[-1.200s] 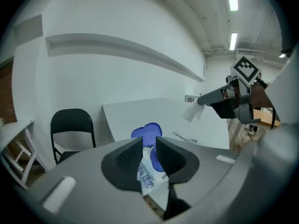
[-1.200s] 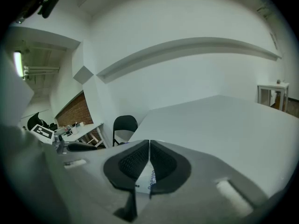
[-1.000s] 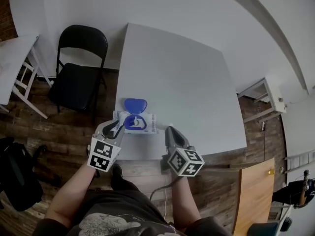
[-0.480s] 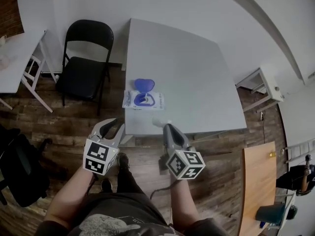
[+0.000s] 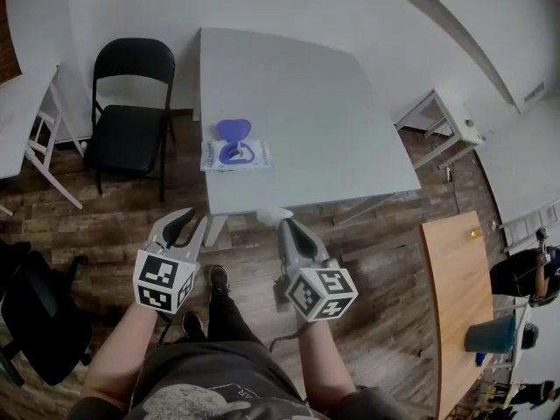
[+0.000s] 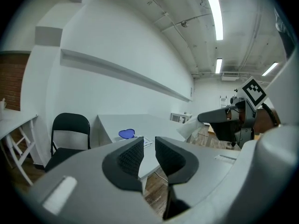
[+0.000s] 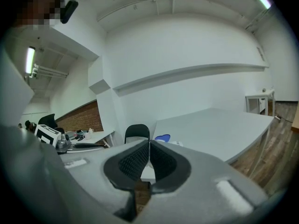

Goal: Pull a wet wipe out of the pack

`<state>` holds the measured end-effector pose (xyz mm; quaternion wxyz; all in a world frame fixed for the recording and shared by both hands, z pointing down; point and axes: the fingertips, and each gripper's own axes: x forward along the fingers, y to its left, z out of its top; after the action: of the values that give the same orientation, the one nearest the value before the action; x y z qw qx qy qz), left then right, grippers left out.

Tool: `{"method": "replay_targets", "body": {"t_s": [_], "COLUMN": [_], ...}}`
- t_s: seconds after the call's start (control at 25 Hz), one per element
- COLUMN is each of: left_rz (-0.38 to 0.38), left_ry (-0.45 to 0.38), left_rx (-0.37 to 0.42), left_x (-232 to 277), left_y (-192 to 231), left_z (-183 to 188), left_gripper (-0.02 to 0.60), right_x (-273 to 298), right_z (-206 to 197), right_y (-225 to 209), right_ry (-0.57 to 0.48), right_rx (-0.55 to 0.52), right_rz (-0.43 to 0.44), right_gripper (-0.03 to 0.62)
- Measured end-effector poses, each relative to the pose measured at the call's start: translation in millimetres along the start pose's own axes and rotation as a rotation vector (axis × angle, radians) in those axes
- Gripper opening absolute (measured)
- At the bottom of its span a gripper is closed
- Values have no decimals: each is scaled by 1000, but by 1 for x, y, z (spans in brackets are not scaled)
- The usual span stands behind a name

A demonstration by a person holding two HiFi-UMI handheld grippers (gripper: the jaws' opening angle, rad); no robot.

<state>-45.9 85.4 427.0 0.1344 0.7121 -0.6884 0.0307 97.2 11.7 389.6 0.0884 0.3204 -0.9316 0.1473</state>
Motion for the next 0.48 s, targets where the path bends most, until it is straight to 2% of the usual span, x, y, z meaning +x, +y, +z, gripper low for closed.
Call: {"method": "replay_targets", "body": {"t_s": [0.28, 0.48], "left_rz": [-25, -5], "left_ry": [-1, 7], "left_rx": [5, 18], "left_x": [-9, -5], "left_y": [-14, -14], "left_z": [-1, 2], "left_gripper": [94, 91], "right_x": [-21, -17], "right_z": [-8, -8], "right_y": [0, -8], "right_ry": [5, 16], "right_rx": [-11, -19], "right_rz": [-21, -6], "right_gripper": [-3, -3]}}
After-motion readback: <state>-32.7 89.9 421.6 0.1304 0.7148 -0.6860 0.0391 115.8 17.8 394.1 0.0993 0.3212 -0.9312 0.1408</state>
